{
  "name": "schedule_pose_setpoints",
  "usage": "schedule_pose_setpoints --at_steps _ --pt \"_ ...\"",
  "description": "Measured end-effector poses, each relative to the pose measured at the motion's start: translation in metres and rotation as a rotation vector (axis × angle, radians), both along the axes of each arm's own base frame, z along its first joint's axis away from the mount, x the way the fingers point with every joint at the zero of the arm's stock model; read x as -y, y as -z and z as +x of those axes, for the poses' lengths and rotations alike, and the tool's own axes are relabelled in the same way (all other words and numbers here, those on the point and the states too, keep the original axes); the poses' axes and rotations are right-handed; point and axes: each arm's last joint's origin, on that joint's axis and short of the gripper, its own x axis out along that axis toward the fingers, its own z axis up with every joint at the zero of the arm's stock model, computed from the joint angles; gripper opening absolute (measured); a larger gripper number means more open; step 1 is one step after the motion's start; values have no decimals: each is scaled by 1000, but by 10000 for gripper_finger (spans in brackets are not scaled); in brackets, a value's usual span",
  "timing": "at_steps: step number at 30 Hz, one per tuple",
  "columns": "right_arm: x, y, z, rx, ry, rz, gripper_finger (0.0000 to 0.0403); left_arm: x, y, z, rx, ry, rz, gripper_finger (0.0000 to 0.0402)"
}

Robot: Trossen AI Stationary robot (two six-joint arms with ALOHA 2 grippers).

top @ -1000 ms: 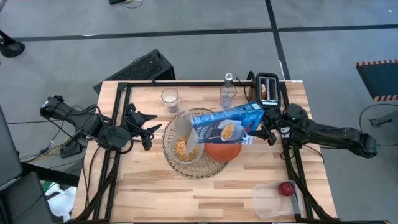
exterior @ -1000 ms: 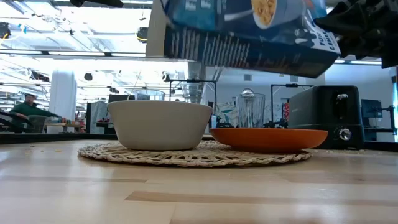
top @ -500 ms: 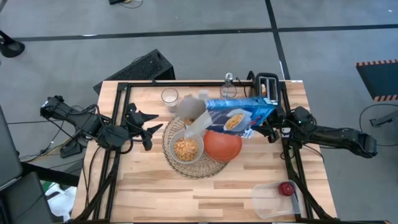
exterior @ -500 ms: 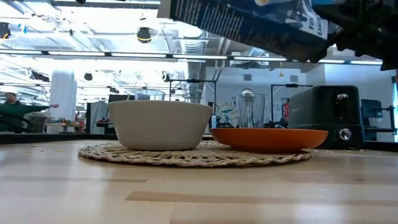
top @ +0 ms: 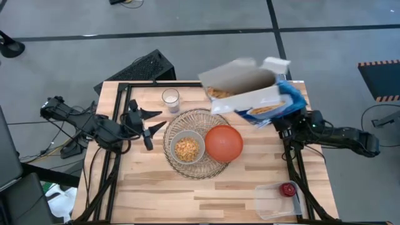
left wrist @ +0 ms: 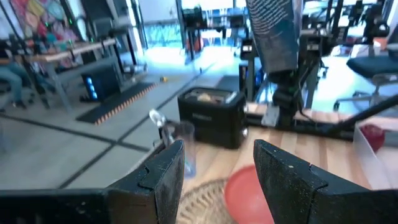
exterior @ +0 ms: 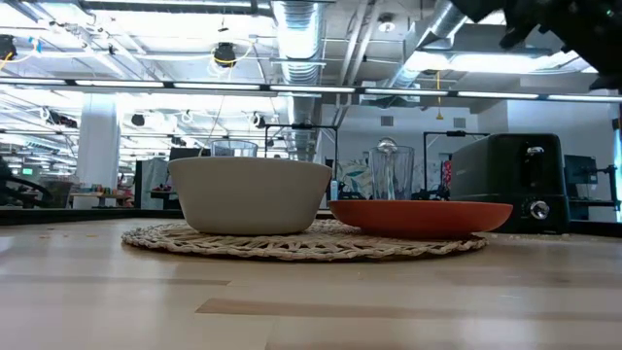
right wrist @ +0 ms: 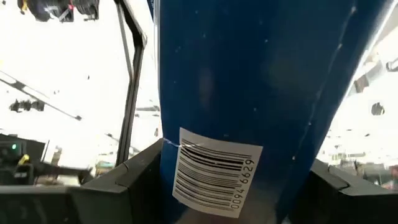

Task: Arrange a breakfast setting
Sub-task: Pour the cereal from the cereal box into the white bowl

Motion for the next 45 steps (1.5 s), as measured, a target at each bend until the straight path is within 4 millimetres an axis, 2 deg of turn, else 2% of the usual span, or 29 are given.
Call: schedule_pose_setpoints --at_steps 6,10,18,25,30,37,39,45 --pt "1 -18 3 100 -28 -19 280 -7 -10 4 64 -15 38 180" --pt "6 -35 15 98 -50 -38 280 -14 -15 7 106 -16 35 180" --pt "23 -54 59 52 -69 -41 280 -20 -15 16 127 33 18 180" --pt "50 -60 107 -15 -88 -5 280 -17 -10 36 118 82 69 188" --pt "63 -63 139 -47 -120 -5 280 -15 -7 43 105 84 104 240" --pt "71 -72 174 -65 -211 -42 280 -22 -9 44 132 66 82 382" --pt "72 -73 181 -64 -221 -48 280 -25 -10 45 150 83 77 392" --pt "76 -74 198 -73 -259 -42 280 -23 -15 50 212 187 105 377"
